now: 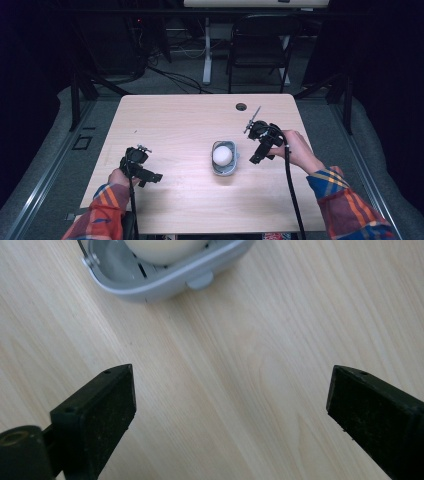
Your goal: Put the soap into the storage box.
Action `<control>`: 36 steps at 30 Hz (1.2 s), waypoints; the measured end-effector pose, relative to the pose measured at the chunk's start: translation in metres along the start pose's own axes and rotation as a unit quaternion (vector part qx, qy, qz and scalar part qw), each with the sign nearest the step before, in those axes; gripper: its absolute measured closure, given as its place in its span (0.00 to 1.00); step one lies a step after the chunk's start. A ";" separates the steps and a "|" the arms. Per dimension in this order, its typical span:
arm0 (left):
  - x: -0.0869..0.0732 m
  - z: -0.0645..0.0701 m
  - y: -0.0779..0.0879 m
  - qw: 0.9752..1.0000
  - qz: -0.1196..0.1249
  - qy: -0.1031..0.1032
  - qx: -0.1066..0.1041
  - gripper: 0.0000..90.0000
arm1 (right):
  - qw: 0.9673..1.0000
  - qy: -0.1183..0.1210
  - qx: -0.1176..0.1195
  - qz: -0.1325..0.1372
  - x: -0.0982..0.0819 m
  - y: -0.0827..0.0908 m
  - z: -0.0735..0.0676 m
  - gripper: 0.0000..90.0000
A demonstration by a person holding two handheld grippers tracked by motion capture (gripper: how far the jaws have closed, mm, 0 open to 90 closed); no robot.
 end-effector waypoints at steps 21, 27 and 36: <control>0.000 0.000 0.000 1.000 0.000 -0.001 -0.002 0.00 | 0.999 -0.043 -0.012 -0.024 -0.071 -0.016 0.003 0.00; 0.000 0.000 -0.001 1.000 0.001 0.000 -0.001 0.00 | 0.998 -0.052 -0.020 -0.033 -0.093 -0.021 -0.003 0.00; 0.000 0.001 -0.001 1.000 -0.003 -0.003 0.000 0.00 | 0.996 -0.075 -0.019 -0.046 -0.133 -0.030 -0.013 0.00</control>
Point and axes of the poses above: each handheld gripper's, and its own axes: y roughly backward along the jaws, x roughly out of its top, z roughly to its right, the point moved 4 cm from there along -y, roughly forward along the jaws, and after that the axes turned 11 degrees about -x, right-handed, at the moved point
